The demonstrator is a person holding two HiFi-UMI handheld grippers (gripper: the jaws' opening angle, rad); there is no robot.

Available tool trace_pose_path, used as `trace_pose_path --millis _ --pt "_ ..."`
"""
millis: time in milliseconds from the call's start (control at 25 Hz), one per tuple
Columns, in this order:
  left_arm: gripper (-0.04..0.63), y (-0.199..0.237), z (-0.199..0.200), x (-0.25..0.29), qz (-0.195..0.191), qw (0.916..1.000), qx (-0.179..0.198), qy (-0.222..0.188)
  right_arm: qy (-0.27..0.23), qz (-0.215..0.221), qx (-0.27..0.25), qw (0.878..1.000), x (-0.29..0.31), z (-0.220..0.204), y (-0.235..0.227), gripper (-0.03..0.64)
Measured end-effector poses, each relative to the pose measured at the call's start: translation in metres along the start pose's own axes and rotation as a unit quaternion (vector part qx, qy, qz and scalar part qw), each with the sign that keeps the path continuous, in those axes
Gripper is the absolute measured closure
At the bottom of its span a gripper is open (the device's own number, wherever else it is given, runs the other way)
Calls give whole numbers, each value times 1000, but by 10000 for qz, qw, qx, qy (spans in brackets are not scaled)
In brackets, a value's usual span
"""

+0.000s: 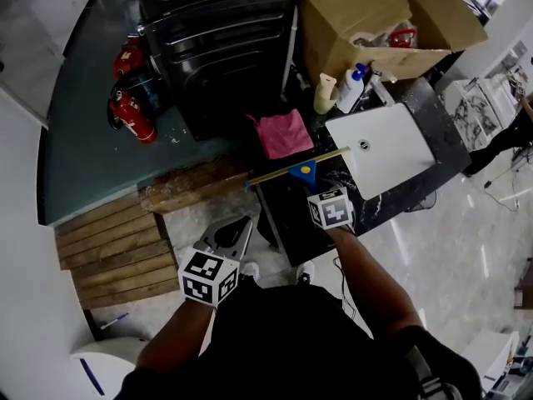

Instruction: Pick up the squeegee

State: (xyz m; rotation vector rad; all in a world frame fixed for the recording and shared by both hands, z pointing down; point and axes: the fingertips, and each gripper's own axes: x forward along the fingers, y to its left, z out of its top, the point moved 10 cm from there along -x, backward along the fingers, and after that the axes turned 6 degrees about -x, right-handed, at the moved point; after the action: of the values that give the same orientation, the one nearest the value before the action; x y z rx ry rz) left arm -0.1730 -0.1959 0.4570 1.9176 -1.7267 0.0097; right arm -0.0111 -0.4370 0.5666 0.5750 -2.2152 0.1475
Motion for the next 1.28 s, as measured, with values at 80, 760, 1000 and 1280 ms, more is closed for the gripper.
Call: trace_pose_path --millis 80,760,1000,1280 --pt "578 1 0 -2 -5 10000 -15 -15 65 -4 23 10000 4 0 0 459" --pt "578 18 -2 -12 7 9999 -111 -86 226 116 234 9994 5 2 -1 460" --pt "578 20 -1 -14 -132 9999 -63 -44 151 66 284 9995 16 -9 -4 464" --pt "578 26 -2 -18 -236 9997 26 25 85 9 498 9987 21 -17 -5 476"
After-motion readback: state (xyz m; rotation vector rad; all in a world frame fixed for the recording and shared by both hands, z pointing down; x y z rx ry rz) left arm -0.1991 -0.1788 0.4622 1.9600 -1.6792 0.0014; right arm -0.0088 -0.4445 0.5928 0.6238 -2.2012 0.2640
